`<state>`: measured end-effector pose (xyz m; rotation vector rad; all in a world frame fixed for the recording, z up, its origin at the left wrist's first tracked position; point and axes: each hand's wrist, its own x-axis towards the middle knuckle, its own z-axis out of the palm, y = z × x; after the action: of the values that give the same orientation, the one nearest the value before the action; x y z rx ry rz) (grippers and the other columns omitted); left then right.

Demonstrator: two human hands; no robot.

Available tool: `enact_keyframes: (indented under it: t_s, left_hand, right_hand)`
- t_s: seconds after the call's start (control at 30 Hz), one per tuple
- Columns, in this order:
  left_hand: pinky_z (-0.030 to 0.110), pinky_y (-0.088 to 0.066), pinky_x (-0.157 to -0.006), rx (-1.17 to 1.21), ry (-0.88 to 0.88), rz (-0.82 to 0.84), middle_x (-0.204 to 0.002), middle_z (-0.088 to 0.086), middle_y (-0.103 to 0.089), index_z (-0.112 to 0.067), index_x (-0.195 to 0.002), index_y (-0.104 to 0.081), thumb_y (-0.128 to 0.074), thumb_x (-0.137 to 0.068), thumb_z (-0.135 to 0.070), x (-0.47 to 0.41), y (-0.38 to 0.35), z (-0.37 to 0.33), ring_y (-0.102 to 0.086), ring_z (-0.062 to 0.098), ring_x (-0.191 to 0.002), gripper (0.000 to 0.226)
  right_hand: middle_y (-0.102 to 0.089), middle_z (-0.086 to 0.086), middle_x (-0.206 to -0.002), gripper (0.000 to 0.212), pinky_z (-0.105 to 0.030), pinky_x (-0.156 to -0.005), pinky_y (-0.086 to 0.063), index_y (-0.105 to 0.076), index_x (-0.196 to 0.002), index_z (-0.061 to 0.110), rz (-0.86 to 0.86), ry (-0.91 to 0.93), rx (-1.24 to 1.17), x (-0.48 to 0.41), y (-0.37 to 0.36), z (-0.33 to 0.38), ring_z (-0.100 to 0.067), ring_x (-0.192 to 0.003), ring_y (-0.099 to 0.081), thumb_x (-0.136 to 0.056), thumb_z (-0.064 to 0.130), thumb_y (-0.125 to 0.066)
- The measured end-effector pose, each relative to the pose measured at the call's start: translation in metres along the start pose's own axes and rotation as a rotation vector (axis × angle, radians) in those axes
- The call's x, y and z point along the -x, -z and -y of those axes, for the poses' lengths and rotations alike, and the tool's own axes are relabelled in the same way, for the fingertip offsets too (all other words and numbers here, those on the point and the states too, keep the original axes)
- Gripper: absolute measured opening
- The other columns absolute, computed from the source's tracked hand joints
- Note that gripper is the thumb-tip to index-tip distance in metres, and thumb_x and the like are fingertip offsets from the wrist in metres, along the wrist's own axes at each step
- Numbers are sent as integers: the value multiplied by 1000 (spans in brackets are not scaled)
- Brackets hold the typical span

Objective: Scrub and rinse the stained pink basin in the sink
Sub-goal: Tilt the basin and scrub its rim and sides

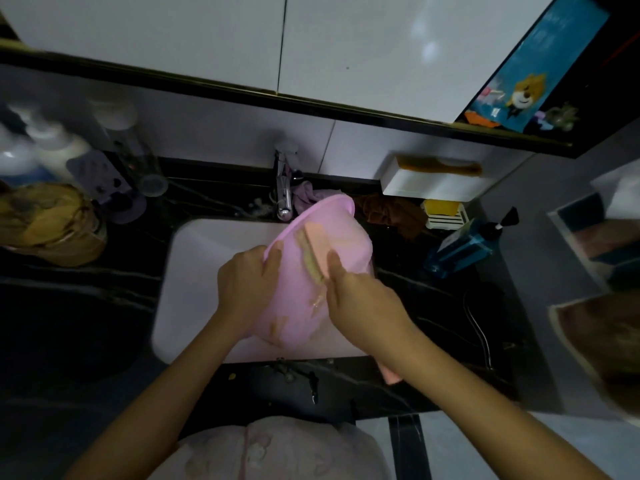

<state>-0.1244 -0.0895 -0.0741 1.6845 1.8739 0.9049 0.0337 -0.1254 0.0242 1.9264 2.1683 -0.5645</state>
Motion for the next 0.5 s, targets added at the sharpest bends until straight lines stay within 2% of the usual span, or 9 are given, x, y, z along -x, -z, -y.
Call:
enact_keyframes:
  t_s: [0.07,0.17,0.23,0.3,0.33,0.43,0.5]
  left_hand:
    - [32,-32,-55,5,-20,6,-59,6,-52,-18,-57,-39,-24,-87,-55,0,3,4,-48,27,-58,50]
    - [32,-31,-54,-3,-51,8,-56,5,-50,-13,-60,-43,-17,-83,-59,4,2,7,-48,29,-56,58]
    - [30,-29,-54,3,-46,-8,-56,4,-49,-12,-60,-43,-19,-84,-57,6,2,8,-46,27,-55,56]
    - [31,-29,-55,21,-35,-6,-57,4,-49,-14,-59,-41,-25,-88,-50,3,3,8,-47,28,-56,49]
    - [32,-30,-55,33,-29,1,-57,4,-48,-15,-59,-40,-27,-89,-47,3,5,10,-47,29,-57,46]
    - [34,-33,-55,71,-30,39,-55,2,-45,-20,-56,-34,-28,-89,-45,1,5,9,-49,32,-58,42]
    - [35,-34,-55,65,-25,40,-57,6,-49,-17,-58,-39,-28,-89,-43,0,3,8,-51,34,-60,42]
  right_hand:
    - [-63,-15,-104,55,-30,-59,-32,-7,-151,21,-71,-19,107,-11,0,-17,-28,-75,-55,-101,26,-28]
    - [-64,-13,-93,51,-31,-52,-35,-16,-150,21,-230,-173,34,-33,4,-29,-26,-68,-54,-101,28,-27]
    - [-64,-10,-87,52,-34,-55,-42,-13,-151,26,-261,-82,10,-21,-11,-19,-27,-71,-61,-101,32,-27]
    - [-64,-11,-86,54,-34,-58,-44,-7,-151,32,-184,99,52,5,-21,-14,-31,-75,-64,-101,38,-26]
    - [-63,-11,-84,54,-36,-60,-46,-7,-150,33,-188,122,76,5,-20,-22,-31,-74,-64,-101,40,-26]
    - [-54,-4,-69,50,-32,-52,-47,-18,-150,27,-290,-97,38,-23,-6,-51,-24,-63,-59,-101,37,-26]
    - [-55,-5,-71,52,-33,-52,-43,-13,-151,29,-257,-61,26,-19,-15,-36,-27,-66,-61,-102,37,-25]
